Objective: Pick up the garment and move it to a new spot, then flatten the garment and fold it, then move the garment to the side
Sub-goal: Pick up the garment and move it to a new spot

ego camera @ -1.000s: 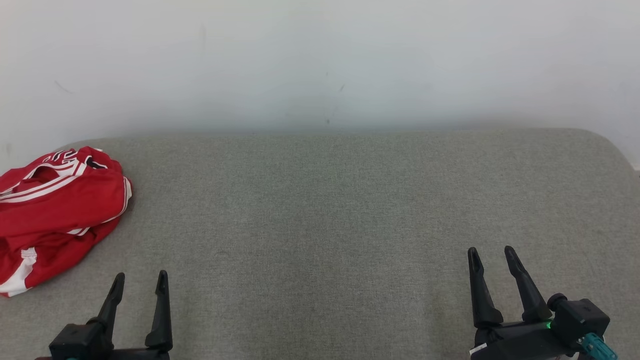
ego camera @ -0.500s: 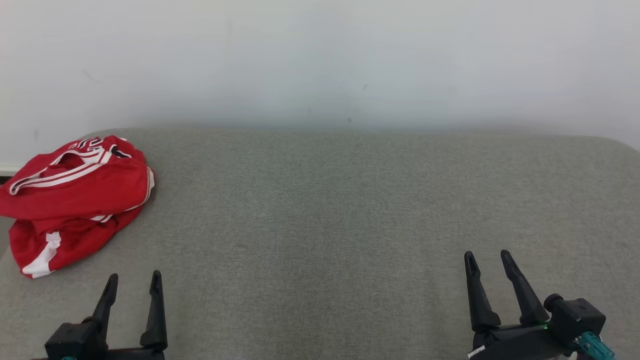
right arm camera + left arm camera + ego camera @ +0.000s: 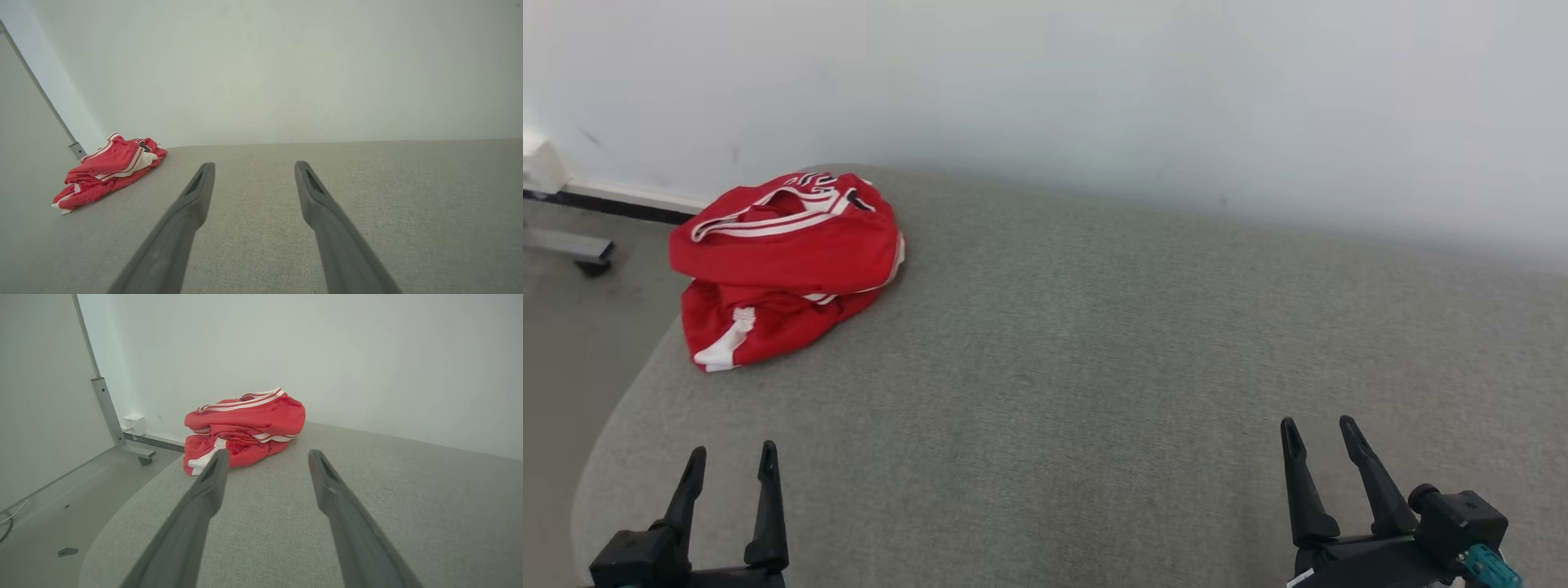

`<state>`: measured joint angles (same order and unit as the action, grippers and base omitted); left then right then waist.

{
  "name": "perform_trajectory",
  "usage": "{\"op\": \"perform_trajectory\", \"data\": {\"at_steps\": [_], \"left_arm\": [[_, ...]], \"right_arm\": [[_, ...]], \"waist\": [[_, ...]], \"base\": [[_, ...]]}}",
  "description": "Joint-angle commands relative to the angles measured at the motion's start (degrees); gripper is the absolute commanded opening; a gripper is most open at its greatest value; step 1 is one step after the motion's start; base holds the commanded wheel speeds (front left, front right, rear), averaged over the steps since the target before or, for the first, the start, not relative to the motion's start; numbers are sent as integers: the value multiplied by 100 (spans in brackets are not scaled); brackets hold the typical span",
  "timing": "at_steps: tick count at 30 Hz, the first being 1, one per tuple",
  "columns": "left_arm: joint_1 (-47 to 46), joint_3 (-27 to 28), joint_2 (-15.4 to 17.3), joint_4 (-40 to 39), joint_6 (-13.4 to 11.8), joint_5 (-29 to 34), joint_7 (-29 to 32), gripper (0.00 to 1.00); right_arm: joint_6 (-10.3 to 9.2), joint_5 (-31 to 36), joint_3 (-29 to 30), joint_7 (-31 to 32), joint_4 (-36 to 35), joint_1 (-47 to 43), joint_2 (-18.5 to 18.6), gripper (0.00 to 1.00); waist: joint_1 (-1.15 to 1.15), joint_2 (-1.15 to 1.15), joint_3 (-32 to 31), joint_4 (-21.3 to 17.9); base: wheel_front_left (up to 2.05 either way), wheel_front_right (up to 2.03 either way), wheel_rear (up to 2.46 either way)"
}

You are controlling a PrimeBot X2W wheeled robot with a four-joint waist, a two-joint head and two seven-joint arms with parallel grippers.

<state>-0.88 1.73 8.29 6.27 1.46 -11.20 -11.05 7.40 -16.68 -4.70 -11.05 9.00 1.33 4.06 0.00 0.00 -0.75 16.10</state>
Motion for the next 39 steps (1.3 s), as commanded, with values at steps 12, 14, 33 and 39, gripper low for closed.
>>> {"op": "perform_trajectory", "data": {"at_steps": [12, 14, 33, 39], "left_arm": [[-21, 108, 83, 137, -141, -81, -189, 100], [-26, 119, 90, 151, -142, -104, -213, 100], [-738, 245, 245, 385, -31, -489, -152, 100], [-1926, 282, 502, 651, 100, -617, 8, 100]], "right_arm": [[17, 40, -113, -44, 74, 92, 5, 100], [17, 43, -123, -51, 86, 104, 12, 100], [18, 124, -200, -26, 106, 383, 161, 100], [17, 228, -120, 63, -39, 685, 328, 100]], "waist": [[0, 0, 119, 1207], [0, 0, 121, 1288], [0, 0, 518, 1055], [0, 0, 1126, 340]], "base": [[0, 0, 0], [0, 0, 0], [0, 0, 0], [0, 0, 0]]}}
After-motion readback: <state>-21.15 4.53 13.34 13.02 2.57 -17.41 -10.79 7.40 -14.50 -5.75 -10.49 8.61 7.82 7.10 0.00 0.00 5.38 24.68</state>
